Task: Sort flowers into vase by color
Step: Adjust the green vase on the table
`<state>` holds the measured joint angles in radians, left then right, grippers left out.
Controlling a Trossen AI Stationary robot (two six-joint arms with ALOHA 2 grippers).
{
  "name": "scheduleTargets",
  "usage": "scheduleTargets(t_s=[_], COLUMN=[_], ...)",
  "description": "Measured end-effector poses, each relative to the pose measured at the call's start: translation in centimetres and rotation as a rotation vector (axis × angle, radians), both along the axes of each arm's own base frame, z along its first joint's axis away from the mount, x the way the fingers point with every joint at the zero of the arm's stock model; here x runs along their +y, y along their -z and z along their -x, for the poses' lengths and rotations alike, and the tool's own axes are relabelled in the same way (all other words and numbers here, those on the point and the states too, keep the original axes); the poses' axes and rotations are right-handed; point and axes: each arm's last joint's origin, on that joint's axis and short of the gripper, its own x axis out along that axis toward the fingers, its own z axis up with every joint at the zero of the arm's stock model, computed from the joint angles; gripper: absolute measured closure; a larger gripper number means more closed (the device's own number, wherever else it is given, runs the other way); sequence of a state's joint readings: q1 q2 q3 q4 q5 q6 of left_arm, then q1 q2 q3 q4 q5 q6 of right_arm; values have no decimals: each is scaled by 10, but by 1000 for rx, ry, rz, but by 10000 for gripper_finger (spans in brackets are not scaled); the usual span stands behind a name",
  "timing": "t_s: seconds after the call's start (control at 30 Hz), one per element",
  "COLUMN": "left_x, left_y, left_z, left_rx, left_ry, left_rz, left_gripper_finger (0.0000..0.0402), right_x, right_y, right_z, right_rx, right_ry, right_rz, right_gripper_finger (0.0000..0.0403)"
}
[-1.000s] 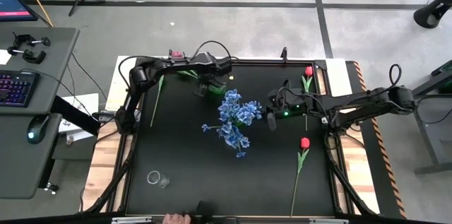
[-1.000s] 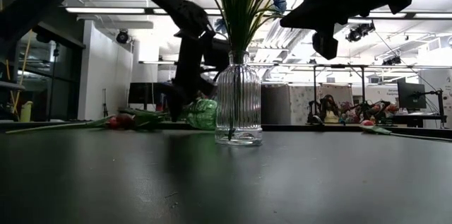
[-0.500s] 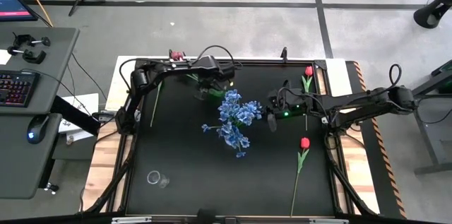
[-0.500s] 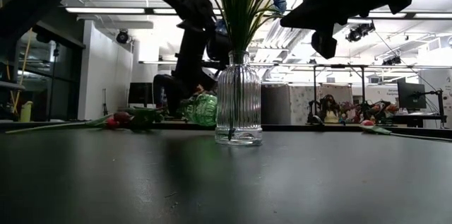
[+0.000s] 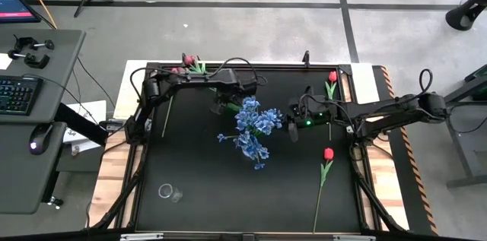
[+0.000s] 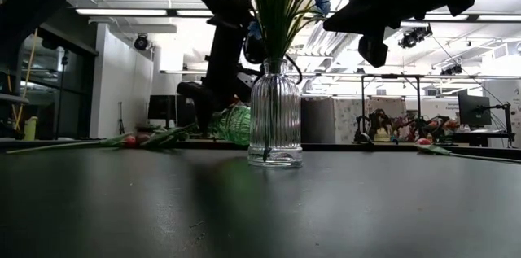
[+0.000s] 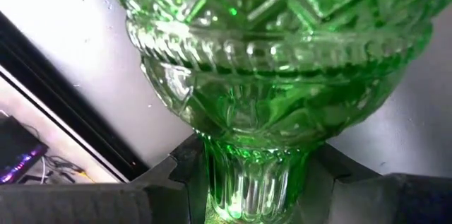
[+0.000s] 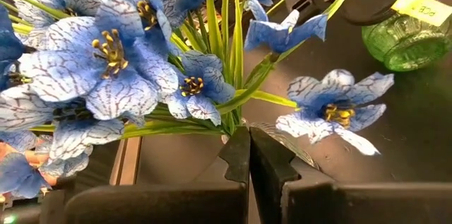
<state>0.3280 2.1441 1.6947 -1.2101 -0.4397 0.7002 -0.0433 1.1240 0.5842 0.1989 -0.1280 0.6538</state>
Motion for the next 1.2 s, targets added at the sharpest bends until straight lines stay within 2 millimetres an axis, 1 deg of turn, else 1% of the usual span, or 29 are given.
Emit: scheduleTargets(t_s=[0.2, 0.4, 0.57, 0.73, 0.97, 1.2], left_x=[15, 34, 50, 57, 71, 83], left_y=[0, 1, 2, 2, 2, 13], left_z=[6, 14, 19, 21, 29, 43], left_rx=[-5, -56, -115, -184, -197, -155], left_ry=[-42, -114, -168, -203, -221, -214], left_rz=[8, 120, 147, 255, 284, 295], left_gripper_finger=[274, 274, 274, 274, 274, 274], right_x=[0, 0, 0, 0, 0, 0], right_y=[0, 0, 0, 0, 0, 0], right_z=[0, 0, 0, 0, 0, 0], right_rx=[0, 2, 2, 3, 5, 6], right_ry=[1, 7, 8, 11, 19, 25], right_rz=[-1, -20, -21, -30, -50, -67], right_gripper_finger=[402, 403, 403, 403, 403, 403])
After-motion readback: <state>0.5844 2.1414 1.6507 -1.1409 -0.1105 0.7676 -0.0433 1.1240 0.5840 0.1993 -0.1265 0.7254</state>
